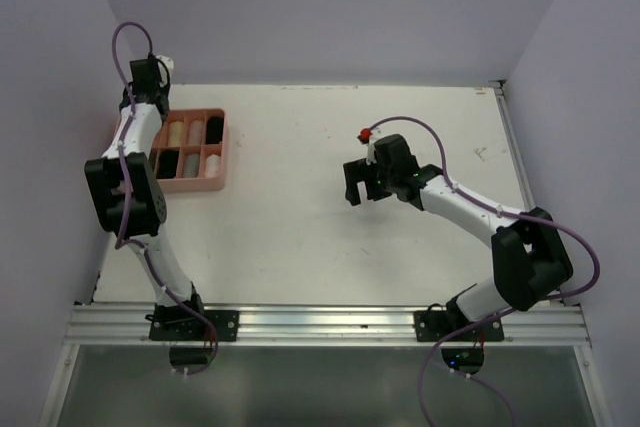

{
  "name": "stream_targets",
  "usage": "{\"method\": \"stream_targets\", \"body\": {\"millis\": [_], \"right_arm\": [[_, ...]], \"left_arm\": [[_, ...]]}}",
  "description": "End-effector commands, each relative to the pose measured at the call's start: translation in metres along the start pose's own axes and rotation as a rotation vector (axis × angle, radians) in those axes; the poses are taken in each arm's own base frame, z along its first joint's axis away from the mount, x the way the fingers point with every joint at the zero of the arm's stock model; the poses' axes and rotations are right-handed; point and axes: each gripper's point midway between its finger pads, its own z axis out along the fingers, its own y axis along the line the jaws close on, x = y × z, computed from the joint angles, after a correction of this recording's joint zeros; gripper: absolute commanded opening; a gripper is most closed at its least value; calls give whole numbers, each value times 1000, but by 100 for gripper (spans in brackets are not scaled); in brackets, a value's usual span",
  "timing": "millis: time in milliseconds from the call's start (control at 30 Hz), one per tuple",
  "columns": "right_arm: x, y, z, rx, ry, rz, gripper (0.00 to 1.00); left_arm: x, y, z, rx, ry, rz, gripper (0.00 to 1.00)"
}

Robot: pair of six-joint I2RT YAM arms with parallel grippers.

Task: Roll the underwear
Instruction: Place the rolled underwear into the container

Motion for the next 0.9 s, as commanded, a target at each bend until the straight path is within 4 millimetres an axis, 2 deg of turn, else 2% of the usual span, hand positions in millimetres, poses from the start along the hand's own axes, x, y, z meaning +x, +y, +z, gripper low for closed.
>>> {"method": "stream_targets", "body": {"millis": [0, 133, 233, 333, 500, 533, 867], "right_arm": [[-26, 0, -15, 13, -77, 6, 99], [-20, -2, -16, 17, -82, 3, 99], [-13, -5, -15, 26, -71, 2, 99], [-9, -5, -15, 25, -71, 10, 99], [0, -6, -11, 24, -57, 15, 99], [2, -6, -11, 23, -54, 14, 99], [12, -7, -3, 19, -29, 22, 99]], "left_arm": [[-40, 41, 6, -131, -110, 10, 0], [-25, 39, 21, -143, -64, 61, 0], [-11, 42, 26, -147, -32, 62, 0], [0, 36, 29, -142, -15, 75, 0], [26, 17, 40, -91, 52, 94, 0], [24, 16, 39, -84, 43, 92, 0], [56, -18, 40, 13, 95, 116, 0]]}}
